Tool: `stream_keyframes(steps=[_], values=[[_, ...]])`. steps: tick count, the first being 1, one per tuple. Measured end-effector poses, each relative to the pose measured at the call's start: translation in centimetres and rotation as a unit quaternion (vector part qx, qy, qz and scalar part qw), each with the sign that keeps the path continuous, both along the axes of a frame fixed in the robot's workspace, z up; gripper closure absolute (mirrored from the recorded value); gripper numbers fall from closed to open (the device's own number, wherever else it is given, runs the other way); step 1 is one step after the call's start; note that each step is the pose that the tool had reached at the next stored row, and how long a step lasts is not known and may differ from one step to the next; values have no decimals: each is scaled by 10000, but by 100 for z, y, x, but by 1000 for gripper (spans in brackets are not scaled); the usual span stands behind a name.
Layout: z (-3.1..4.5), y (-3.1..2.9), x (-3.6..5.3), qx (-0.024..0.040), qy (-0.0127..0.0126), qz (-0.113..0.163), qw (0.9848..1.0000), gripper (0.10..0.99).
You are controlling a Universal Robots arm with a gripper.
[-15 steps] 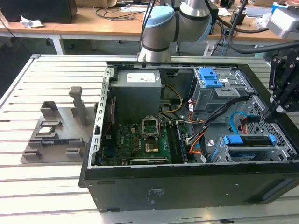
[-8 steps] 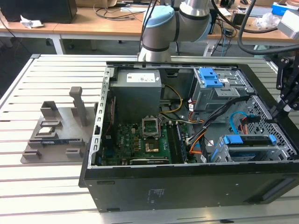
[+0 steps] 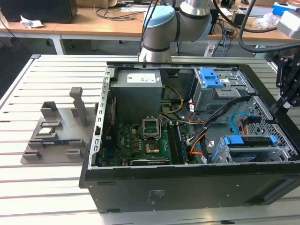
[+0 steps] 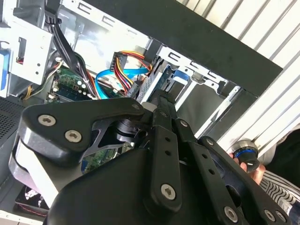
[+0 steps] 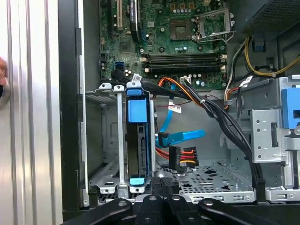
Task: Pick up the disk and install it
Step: 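Insert the first disk wire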
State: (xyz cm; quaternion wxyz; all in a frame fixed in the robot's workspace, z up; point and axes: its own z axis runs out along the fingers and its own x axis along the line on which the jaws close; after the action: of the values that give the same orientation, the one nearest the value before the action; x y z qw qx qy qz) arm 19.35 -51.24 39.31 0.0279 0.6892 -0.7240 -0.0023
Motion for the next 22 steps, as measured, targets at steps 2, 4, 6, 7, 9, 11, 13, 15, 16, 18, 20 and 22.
stream_keyframes(steps=[2,4,6,7,9,11,13,15,16,18,20,22], values=[[-13,19,5,-4,0,-1,10000,980],[-39,37,8,-12,0,0,10000,980],[-66,48,8,-17,0,0,10000,980],[-76,57,8,-20,0,0,10000,980],[-97,89,8,-25,0,0,10000,980],[-126,106,-33,-28,0,0,10000,980],[-151,108,-102,-36,0,-1,10000,980],[-175,111,-156,-37,0,-1,10000,980],[-183,112,-167,-37,0,-1,10000,980],[-184,112,-167,-39,0,-1,10000,980],[-185,113,-167,-38,0,-1,10000,980],[-187,113,-167,-38,0,-1,10000,973]])
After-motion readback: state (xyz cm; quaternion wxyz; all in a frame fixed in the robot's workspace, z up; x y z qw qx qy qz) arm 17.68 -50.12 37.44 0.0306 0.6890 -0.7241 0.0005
